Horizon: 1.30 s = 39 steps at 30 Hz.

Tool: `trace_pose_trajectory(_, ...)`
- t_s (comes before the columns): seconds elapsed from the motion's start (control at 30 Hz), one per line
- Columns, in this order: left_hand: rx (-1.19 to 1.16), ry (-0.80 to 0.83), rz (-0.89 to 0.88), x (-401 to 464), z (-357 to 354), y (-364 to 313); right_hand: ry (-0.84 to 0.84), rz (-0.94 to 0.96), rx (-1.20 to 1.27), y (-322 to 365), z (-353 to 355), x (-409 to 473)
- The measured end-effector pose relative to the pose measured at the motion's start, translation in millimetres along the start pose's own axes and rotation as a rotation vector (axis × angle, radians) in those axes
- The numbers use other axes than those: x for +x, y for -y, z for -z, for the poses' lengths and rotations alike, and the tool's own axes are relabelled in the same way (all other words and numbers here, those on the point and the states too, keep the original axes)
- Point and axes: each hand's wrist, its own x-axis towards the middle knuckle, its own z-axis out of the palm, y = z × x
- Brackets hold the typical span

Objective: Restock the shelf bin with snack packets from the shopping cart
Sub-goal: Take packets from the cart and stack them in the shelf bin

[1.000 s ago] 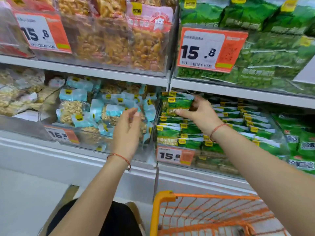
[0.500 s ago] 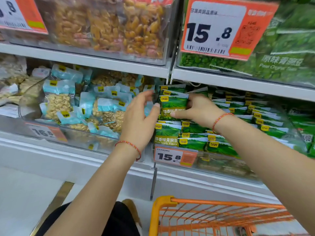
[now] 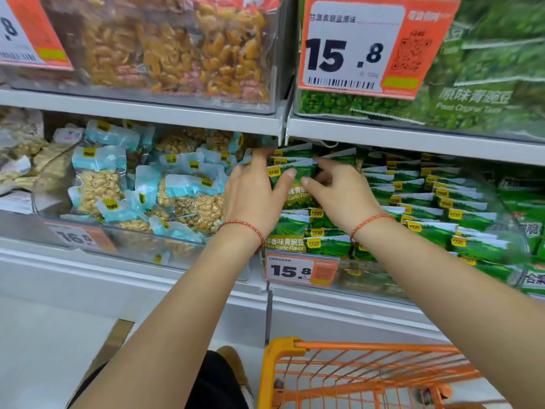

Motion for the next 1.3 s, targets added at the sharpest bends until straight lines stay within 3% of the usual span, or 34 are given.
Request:
trace_pose_trajectory(0.13, 0.124, 0.000, -0.057, 6.5, -3.3, -0.4, -0.016, -0.007, -0.056, 3.2, -0.9, 0.9)
trace_pose_trajectory(0.3, -0.202, 0.098, 0.072, 14.8, -5.6, 2.0, -0.038, -0.019, -0.031, 1.8, -3.1, 0.6)
trace_pose_trajectory(0.43, -0.233, 0.128, 0.074, 18.1, -7.9, 2.0, -0.018, -0.012, -0.091, 2.2, 0.4, -2.1)
trace_pose_trajectory(0.53, -0.193, 0.147, 0.079, 19.0, -5.6, 0.7, -0.123, -0.011, -0.093, -5.3, 18.9, -2.2)
trace_pose_trajectory(0.63, -0.192, 0.149, 0.064, 14.0, -2.9, 0.9, -0.207, 0.026, -0.257, -24.8, 36.8, -1.6)
trace_pose_trajectory(0.87, -0.182, 0.102, 0.033, 8.7, -5.7, 0.6, -0.098, 0.031, -0.362, -41.7, 48.2, 13.9)
trace_pose_trajectory(1.03, -0.130, 0.082, -0.005, 6.1, -2.9, 0.6, -0.216, -0.092, -0.254, -48.1, 51.9, 18.5)
trace_pose_trajectory(1.17, -0.188, 0.073, 0.008, -7.4, 0.6, -0.3, -0.198, -0.024, -0.118, -45.9, 50.0, 8.5)
trace_pose_trajectory(1.3, -0.172, 0.055, -0.006, -24.7, 7.6, -2.4, -0.232, 0.029, -0.216, -45.2, 50.2, 2.3)
